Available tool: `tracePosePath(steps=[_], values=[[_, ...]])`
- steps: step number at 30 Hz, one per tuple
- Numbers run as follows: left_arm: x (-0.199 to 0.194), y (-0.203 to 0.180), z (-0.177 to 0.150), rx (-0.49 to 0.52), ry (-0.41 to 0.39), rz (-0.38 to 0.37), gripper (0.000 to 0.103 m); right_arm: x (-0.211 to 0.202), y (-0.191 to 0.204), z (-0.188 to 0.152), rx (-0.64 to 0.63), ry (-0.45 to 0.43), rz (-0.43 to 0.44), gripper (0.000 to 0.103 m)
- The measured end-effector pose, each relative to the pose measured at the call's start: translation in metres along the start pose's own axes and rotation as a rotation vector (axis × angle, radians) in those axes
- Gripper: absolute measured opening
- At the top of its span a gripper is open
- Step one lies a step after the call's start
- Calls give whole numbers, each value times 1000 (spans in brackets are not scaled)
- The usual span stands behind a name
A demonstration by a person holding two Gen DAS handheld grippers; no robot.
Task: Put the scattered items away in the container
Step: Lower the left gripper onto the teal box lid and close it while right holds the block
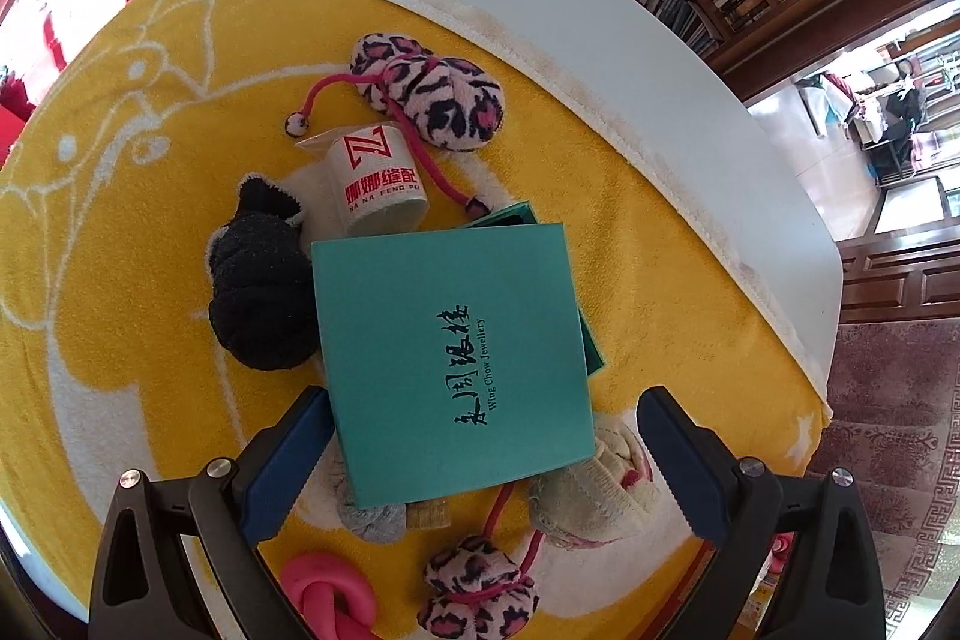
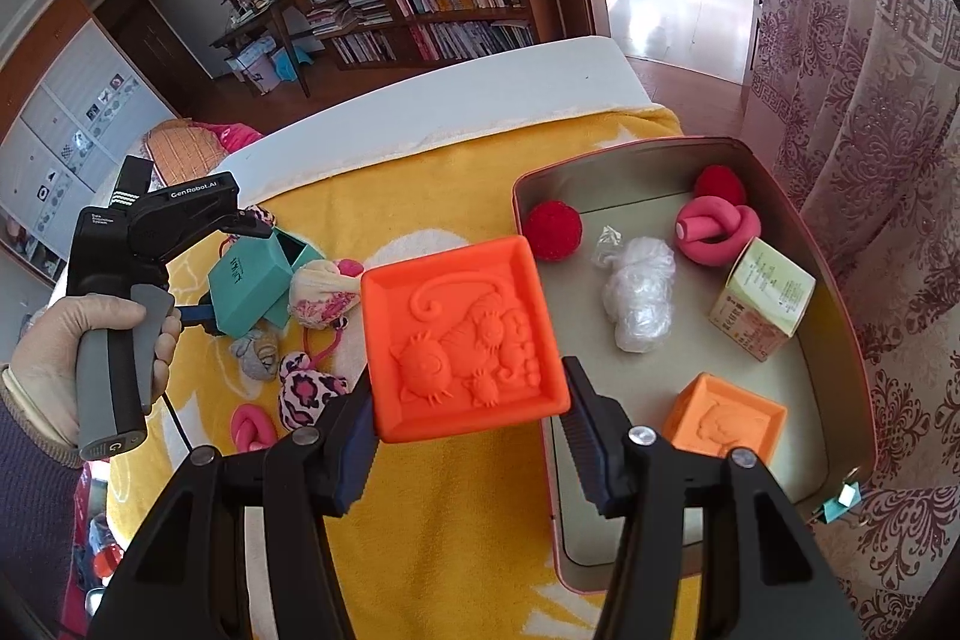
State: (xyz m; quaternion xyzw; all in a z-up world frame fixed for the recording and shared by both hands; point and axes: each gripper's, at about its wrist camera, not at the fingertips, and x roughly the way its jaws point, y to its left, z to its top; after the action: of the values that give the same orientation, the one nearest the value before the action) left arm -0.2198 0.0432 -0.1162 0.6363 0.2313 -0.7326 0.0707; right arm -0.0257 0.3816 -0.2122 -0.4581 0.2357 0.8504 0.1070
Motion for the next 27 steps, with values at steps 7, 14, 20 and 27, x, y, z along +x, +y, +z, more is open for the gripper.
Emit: tracePosePath(steps=[7,14,20,27], values=[[17,2,0,-8,8,47,102,0,-3,2,7,-3,1,60],[14,18,-5,8,-8,-19,92,3,-10,2,33,-4,-3,60],[-11,37,-13,1,-63,-65,92,-1,-9,5,28,-29,-1,60],[-55,62,-18,11,-123,-137,62,-5,4,7,1,-39,13,60]])
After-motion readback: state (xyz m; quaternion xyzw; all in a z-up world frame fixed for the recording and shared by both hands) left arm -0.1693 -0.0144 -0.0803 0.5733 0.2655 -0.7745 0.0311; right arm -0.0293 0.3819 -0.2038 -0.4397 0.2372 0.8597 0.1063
